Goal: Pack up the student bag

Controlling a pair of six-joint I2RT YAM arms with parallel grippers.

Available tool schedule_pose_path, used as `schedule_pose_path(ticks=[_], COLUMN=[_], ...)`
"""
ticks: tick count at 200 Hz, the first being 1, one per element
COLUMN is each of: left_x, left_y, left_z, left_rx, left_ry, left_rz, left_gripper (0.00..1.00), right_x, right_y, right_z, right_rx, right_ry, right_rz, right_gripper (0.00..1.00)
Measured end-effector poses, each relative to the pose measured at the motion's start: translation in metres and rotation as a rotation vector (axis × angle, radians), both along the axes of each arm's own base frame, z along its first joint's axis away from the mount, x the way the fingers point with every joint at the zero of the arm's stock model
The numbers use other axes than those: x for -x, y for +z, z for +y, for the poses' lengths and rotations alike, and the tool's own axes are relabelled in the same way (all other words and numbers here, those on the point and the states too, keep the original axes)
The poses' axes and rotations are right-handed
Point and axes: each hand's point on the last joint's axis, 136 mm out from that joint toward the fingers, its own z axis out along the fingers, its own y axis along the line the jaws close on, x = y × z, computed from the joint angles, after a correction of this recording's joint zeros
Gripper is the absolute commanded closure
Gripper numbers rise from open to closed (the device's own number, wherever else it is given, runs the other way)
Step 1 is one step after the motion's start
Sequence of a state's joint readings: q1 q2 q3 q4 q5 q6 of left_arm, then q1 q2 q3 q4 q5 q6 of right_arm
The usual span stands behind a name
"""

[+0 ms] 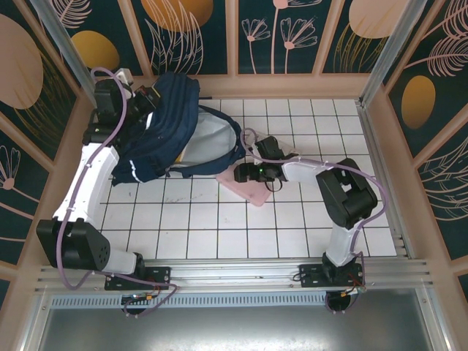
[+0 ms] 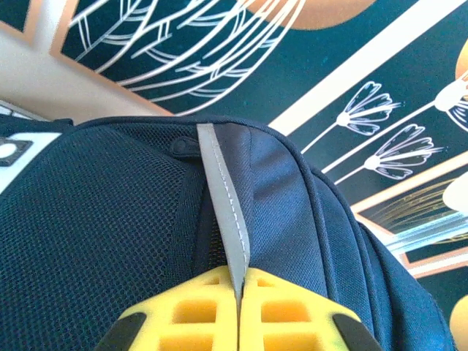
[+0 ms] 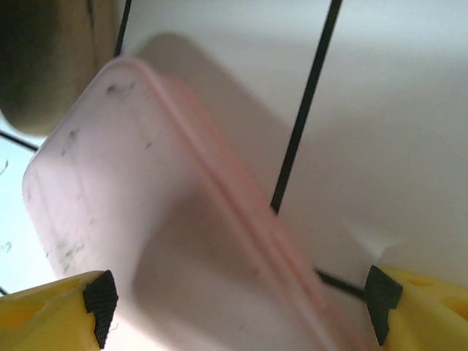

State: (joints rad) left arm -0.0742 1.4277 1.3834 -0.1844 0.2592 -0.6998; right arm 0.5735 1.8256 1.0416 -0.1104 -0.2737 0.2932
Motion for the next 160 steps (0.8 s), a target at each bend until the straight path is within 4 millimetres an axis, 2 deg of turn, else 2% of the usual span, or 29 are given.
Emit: schedule_pose_path(ticks=[25,60,79,87,98,110,125,136,149,160], left_x=[-0.003,-0.004,-0.001,0.0,0.001,0.001,0.003,0.007,0.018,0.036], left_y=[-0.018,-0.051,-0.07,-0.075,-0.08,-0.082,-0.081,-0.08,-0.072,-0.065], left_z=[-0.006,-0.021,-0.026,-0.027,-0.027,-0.025,-0.023,-0.023,-0.032,-0.048], left_rx=[0.037,0.079,0.083,0.084,0.08,0.079,0.056,0.041,0.018,0.014], left_ry=[-0.022,-0.072,-0.08,-0.081,-0.079,-0.068,-0.054,-0.045,-0.06,-0.101], left_rz=[0.016,0.071,0.109,0.121,0.131,0.137,0.134,0.136,0.12,0.098], left_gripper=[1.0,1.0,0.87,0.77,0.57,0.46,0.38,0.36,0.36,0.36], right_x=[0.029,0.058,0.067,0.07,0.073,0.076,0.077,0.078,0.079,0.083], right_y=[-0.003,-0.004,-0.006,-0.006,-0.006,-0.005,-0.004,-0.004,-0.003,-0.004], right_z=[0.009,0.021,0.029,0.032,0.035,0.036,0.034,0.032,0.03,0.028], right_rx=[0.012,0.01,0.038,0.053,0.062,0.073,0.088,0.094,0.092,0.086], right_ry=[0.055,0.109,0.118,0.114,0.103,0.086,0.066,0.059,0.059,0.06], right_rz=[0.014,0.014,-0.002,-0.011,-0.017,-0.02,-0.019,-0.015,-0.013,-0.003], right_gripper=[0.11,0.11,0.11,0.11,0.11,0.11,0.11,0.11,0.1,0.1])
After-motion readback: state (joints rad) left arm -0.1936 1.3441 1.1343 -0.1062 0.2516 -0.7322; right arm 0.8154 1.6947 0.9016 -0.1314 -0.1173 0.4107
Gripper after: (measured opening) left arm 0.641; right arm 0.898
